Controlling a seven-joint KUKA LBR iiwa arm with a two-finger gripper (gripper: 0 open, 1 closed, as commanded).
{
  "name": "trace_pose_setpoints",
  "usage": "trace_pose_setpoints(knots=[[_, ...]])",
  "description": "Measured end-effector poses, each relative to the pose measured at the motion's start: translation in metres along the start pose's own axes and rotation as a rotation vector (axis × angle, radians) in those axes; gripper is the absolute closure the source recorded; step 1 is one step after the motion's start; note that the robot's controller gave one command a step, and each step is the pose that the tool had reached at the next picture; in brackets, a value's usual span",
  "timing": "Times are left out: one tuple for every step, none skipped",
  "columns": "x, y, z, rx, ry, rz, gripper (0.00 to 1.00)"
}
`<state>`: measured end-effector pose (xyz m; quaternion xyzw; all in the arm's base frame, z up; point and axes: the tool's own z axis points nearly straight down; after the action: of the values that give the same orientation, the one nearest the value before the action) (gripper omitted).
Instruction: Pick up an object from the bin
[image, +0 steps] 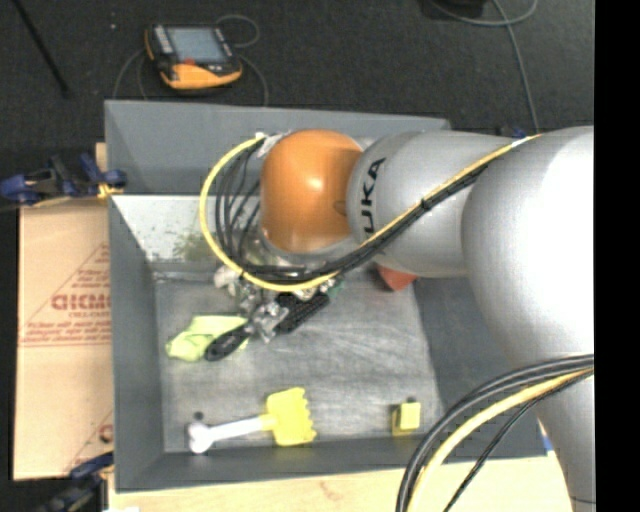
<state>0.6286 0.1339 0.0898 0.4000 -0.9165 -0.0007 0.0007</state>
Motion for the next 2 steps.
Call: trace_pose_setpoints(knots=[[-0.0007, -0.0009, -0.0168, 0.003, -0.002, 0.001, 1.00], [-0.0014, -0.0018, -0.0252, 0.006, -0.007, 0.002, 1.00]])
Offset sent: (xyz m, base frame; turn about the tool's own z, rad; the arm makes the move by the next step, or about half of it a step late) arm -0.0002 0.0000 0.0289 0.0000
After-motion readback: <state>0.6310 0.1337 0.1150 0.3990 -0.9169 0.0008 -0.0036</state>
